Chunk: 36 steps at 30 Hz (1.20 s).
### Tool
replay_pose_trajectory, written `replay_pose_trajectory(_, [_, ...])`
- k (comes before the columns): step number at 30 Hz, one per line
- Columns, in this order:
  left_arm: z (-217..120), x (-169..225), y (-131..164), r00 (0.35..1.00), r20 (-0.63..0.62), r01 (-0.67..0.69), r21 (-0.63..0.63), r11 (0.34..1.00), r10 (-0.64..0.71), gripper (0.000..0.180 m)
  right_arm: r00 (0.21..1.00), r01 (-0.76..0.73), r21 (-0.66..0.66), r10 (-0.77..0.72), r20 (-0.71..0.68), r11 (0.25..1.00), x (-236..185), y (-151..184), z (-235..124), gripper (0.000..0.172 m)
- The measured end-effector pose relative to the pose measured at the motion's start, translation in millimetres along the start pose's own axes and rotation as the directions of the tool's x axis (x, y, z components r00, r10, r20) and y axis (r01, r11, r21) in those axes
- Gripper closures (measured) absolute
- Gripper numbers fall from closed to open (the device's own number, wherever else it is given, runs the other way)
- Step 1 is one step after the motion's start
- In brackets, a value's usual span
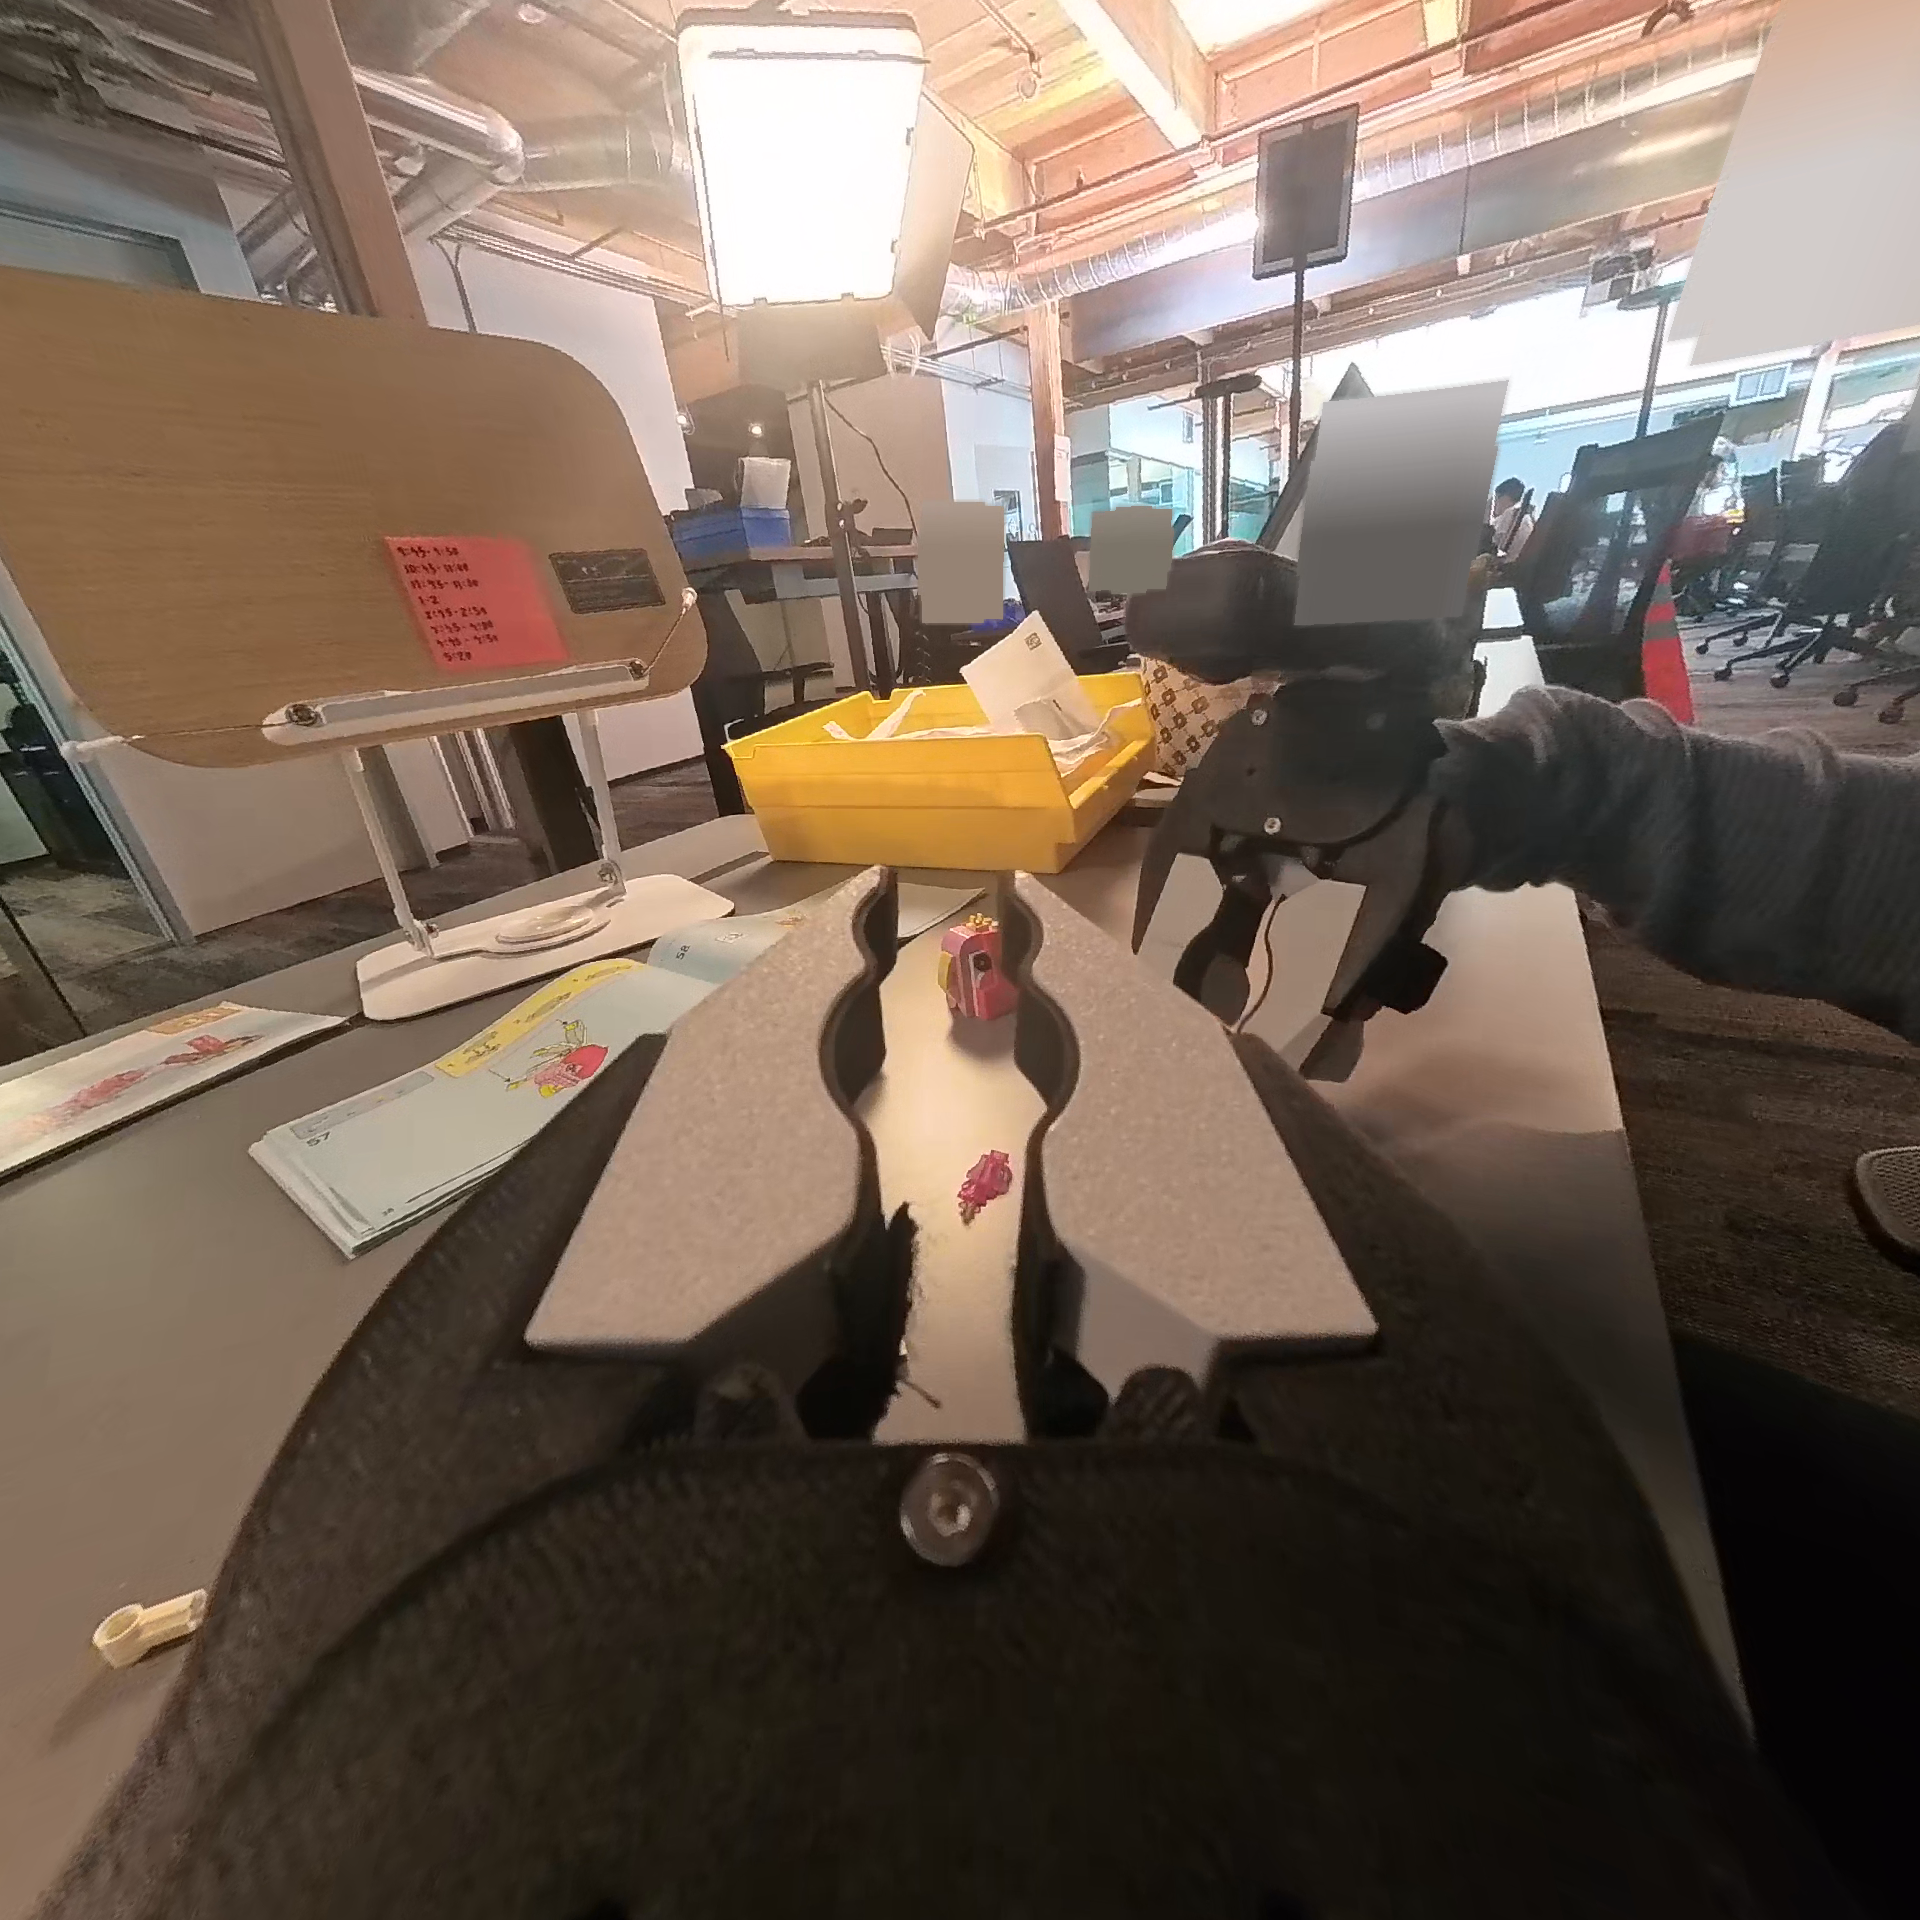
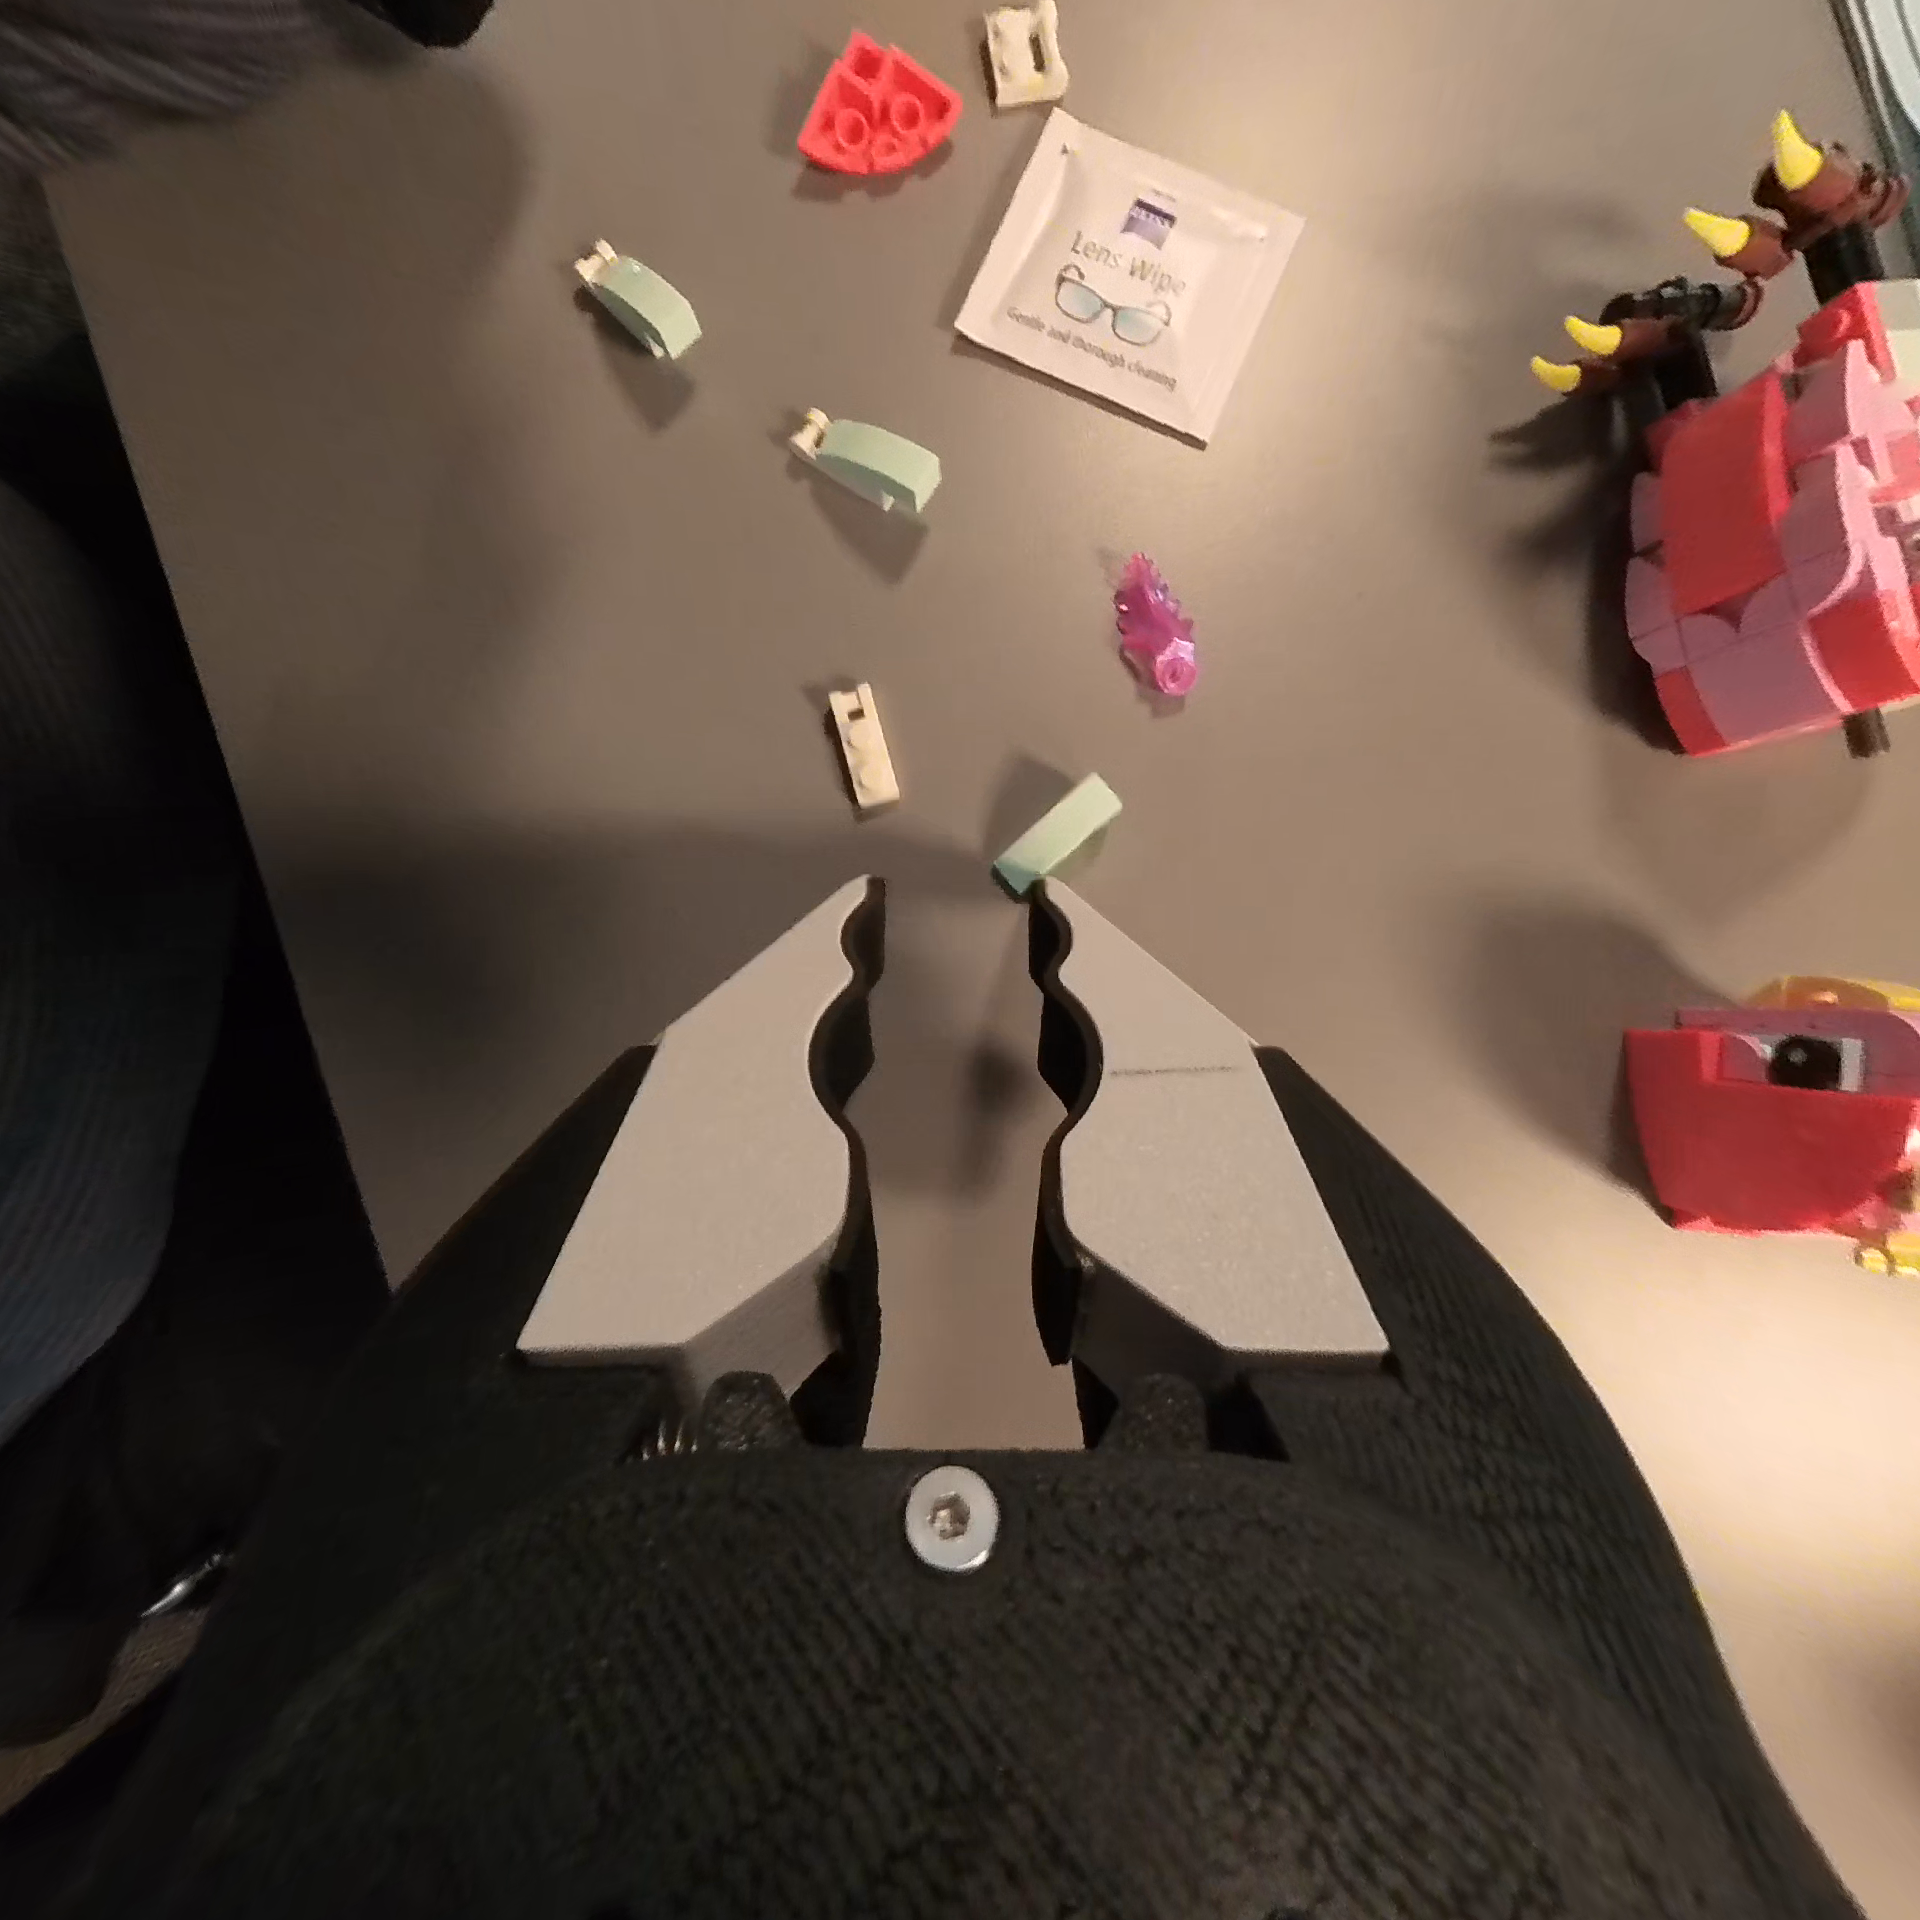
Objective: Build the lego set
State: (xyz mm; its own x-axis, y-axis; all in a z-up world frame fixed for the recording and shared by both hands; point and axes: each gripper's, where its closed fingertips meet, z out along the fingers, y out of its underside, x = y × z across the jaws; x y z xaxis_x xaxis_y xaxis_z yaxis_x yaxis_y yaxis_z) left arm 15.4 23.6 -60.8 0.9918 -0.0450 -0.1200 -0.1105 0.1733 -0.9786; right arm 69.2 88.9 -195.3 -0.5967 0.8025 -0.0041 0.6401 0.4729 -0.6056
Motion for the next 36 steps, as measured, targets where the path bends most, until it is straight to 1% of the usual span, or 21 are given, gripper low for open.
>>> replay_pose_trajectory(6, [0, 0, 0, 1.000, -0.001, 0.003, -0.001, 1.000, -0.003, 0.163, 0.995, 0.067, 0.056, -0.071, 0.075, 0.996, -10, -10, 4, 0.145])
replay_pose_trajectory(8, [0, 0, 1, 1.000, -0.002, 0.003, -0.003, 1.000, -0.003, 0.163, 0.994, 0.067, 0.125, -0.077, 0.081, 0.990, -6, -20, -3, 0.146])
replay_pose_trajectory(9, [0, 0, 0, 1.000, -0.001, 0.002, -0.003, 1.000, -0.002, 0.163, 0.994, 0.069, 0.172, -0.082, 0.072, 0.983, -2, -27, -8, 0.140])
replay_pose_trajectory(10, [0, 0, 0, 1.000, 0.000, 0.002, -0.002, 1.000, -0.002, 0.163, 0.994, 0.084, 0.212, -0.098, 0.055, 0.974, 2, -33, -12, 0.128])
replay_pose_trajectory(11, [0, 0, 0, 1.000, -0.002, 0.003, -0.002, 1.000, -0.003, 0.163, 0.991, 0.117, 0.230, -0.130, 0.043, 0.966, 5, -36, -15, 0.121])
replay_pose_trajectory(12, [0, 0, 0, 1.000, -0.003, 0.005, -0.002, 1.000, -0.005, 0.163, 0.985, 0.158, 0.224, -0.170, 0.034, 0.962, 7, -36, -14, 0.117])
replay_pose_trajectory(14, [1, 1, 1, 1.000, -0.008, 0.007, -0.008, 1.000, -0.007, 0.163, 0.970, 0.230, 0.168, -0.240, 0.041, 0.959, 8, -31, -9, 0.115])
replay_pose_trajectory(17, [2, 3, 4, 1.000, -0.018, 0.007, -0.026, 1.000, -0.007, 0.162, 0.947, 0.300, 0.089, -0.308, 0.088, 0.950, 7, -24, 0, 0.120])
replay_pose_trajectory(18, [3, 5, 8, 0.999, -0.035, 0.012, -0.047, 0.999, -0.014, 0.161, 0.943, 0.311, 0.071, -0.317, 0.104, 0.948, 7, -22, 3, 0.122])
replay_pose_trajectory(19, [4, 13, 15, 0.996, -0.084, 0.030, -0.094, 0.995, -0.038, 0.159, 0.940, 0.315, 0.054, -0.320, 0.119, 0.947, 7, -20, 5, 0.125])
replay_pose_trajectory(20, [5, 28, 27, 0.978, -0.190, 0.046, -0.179, 0.983, -0.081, 0.157, 0.938, 0.317, 0.037, -0.319, 0.133, 0.948, 8, -19, 6, 0.130])
replay_pose_trajectory(21, [3, 46, 40, 0.940, -0.303, 0.065, -0.297, 0.953, -0.158, 0.156, 0.937, 0.320, 0.021, -0.320, 0.140, 0.947, 9, -16, 7, 0.136])
replay_pose_trajectory(22, [-2, 61, 54, 0.896, -0.387, 0.043, -0.411, 0.910, -0.218, 0.156, 0.936, 0.325, 0.008, -0.323, 0.141, 0.946, 11, -14, 7, 0.140])
replay_pose_trajectory(23, [-5, 66, 69, 0.883, -0.410, -0.010, -0.502, 0.865, -0.228, 0.155, 0.935, 0.329, -0.001, -0.326, 0.139, 0.944, 12, -13, 7, 0.143])
replay_pose_trajectory(24, [-6, 65, 83, 0.891, -0.412, -0.086, -0.561, 0.824, -0.188, 0.151, 0.936, 0.328, -0.007, -0.324, 0.140, 0.945, 13, -11, 7, 0.145])
replay_pose_trajectory(26, [-7, 66, 98, 0.881, -0.464, -0.237, -0.605, 0.760, -0.095, 0.149, 0.939, 0.319, -0.009, -0.314, 0.141, 0.948, 14, -10, 6, 0.153])
replay_pose_trajectory(28, [-3, 71, 106, 0.862, -0.504, -0.311, -0.618, 0.722, -0.060, 0.148, 0.941, 0.316, -0.007, -0.313, 0.131, 0.949, 15, -9, 6, 0.160])
replay_pose_trajectory(31, [2, 65, 124, 0.860, -0.507, -0.360, -0.681, 0.637, -0.057, 0.146, 0.945, 0.308, -0.009, -0.305, 0.119, 0.951, 15, -7, 6, 0.165])
replay_pose_trajectory(32, [3, 63, 129, 0.860, -0.506, -0.365, -0.694, 0.621, -0.060, 0.145, 0.947, 0.300, -0.010, -0.297, 0.122, 0.954, 15, -6, 5, 0.165])
replay_pose_trajectory(33, [5, 65, 128, 0.857, -0.509, -0.351, -0.693, 0.630, -0.082, 0.148, 0.950, 0.288, -0.011, -0.285, 0.127, 0.957, 14, -6, 4, 0.165])
replay_pose_trajectory(36, [6, 60, 130, 0.854, -0.511, -0.357, -0.712, 0.605, -0.097, 0.152, 0.955, 0.261, 0.011, -0.260, 0.141, 0.965, 12, -8, 1, 0.165])
